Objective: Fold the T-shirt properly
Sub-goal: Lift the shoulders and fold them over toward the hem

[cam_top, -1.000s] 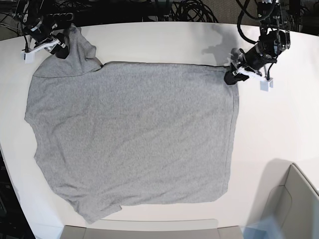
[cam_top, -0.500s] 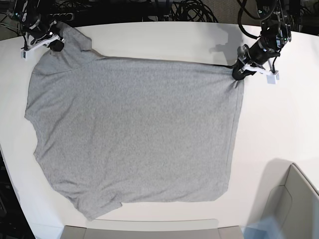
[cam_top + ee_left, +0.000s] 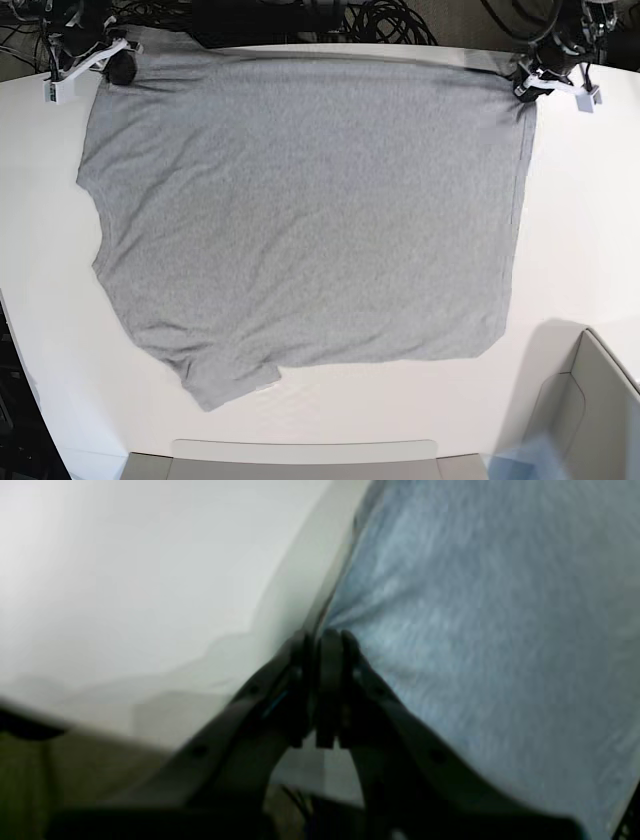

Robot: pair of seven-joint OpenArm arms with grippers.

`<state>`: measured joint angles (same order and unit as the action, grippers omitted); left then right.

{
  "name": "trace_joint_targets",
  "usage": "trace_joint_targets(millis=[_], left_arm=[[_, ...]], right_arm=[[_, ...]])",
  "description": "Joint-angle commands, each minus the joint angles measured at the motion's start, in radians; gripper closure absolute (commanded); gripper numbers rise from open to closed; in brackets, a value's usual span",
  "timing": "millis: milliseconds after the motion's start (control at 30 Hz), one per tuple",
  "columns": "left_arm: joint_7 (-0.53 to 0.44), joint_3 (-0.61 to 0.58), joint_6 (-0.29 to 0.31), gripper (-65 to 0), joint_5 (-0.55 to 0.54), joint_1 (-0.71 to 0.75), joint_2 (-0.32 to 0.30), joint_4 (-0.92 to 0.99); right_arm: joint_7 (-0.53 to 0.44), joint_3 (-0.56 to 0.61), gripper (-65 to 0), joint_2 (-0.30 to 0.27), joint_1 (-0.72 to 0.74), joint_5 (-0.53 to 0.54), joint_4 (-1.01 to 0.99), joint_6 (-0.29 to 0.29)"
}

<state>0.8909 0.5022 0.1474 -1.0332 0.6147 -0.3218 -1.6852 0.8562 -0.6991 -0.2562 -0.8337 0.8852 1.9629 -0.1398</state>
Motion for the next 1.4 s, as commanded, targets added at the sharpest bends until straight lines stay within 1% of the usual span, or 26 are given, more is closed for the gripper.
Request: trace_joint_targets(millis=[0, 133, 233, 367, 467, 533, 733, 800, 900, 967, 1067, 1167, 1367], left_arm=[[-0.023, 0.016, 0.007, 0.0, -0.011, 0.000, -0.017, -0.042], [-0.009, 0.017, 0.001, 0.0, -0.011, -0.011, -0.015, -0.068], [0.058, 0.017, -0.001, 0.0, -0.008, -0.083, -0.013, -0.068], [0.112, 0.023, -0.001, 0.0, -0.008, -0.141, -0.013, -0.068], [0.119, 0.020, -0.001, 0.0, -0.009, -0.158, -0.013, -0.068], [0.119, 0.019, -0.002, 0.0, -0.009, -0.171, -0.013, -0.068], [0.119, 0.019, -0.004, 0.0, -0.006, -0.206, -0.013, -0.068], [0.119, 0.019, -0.029, 0.0, -0.006, -0.232, -0.015, -0.068], [0.119, 0.017, -0.096, 0.0, -0.006, -0.258, -0.018, -0.068], [0.119, 0.017, -0.114, 0.0, -0.005, -0.275, -0.020, -0.066], [0.119, 0.014, -0.121, 0.0, -0.003, -0.307, -0.021, -0.043], [0.119, -0.014, -0.121, 0.0, -0.003, -0.344, -0.023, 0.010], [0.115, -0.033, -0.121, 0.0, 0.011, -0.408, -0.023, 0.063]], right_arm=[[-0.019, -0.027, 0.0, -0.007, -0.009, -0.001, 0.014, -0.004], [-0.013, -0.052, 0.0, -0.010, 0.024, -0.004, 0.014, -0.004], [-0.013, -0.050, 0.0, -0.015, 0.044, -0.005, 0.014, -0.004], [-0.012, -0.046, 0.0, -0.015, 0.078, -0.007, 0.014, -0.004], [-0.012, -0.046, 0.0, -0.016, 0.103, -0.007, 0.014, -0.004], [-0.012, -0.043, 0.0, -0.033, 0.116, -0.021, 0.014, -0.004], [-0.012, 0.031, 0.0, -0.042, 0.207, -0.182, 0.014, -0.004], [-0.012, 0.063, 0.0, -0.042, 0.231, -0.234, 0.014, -0.004], [-0.012, 0.114, 0.0, -0.042, 0.270, -0.300, 0.014, -0.004], [-0.012, 0.143, 0.0, -0.042, 0.290, -0.332, 0.014, -0.004], [-0.012, 0.192, 0.0, -0.042, 0.324, -0.390, 0.014, -0.004], [-0.012, 0.235, 0.0, -0.042, 0.359, -0.447, 0.014, -0.004], [-0.012, 0.276, 0.0, -0.042, 0.443, -0.536, 0.010, -0.004]])
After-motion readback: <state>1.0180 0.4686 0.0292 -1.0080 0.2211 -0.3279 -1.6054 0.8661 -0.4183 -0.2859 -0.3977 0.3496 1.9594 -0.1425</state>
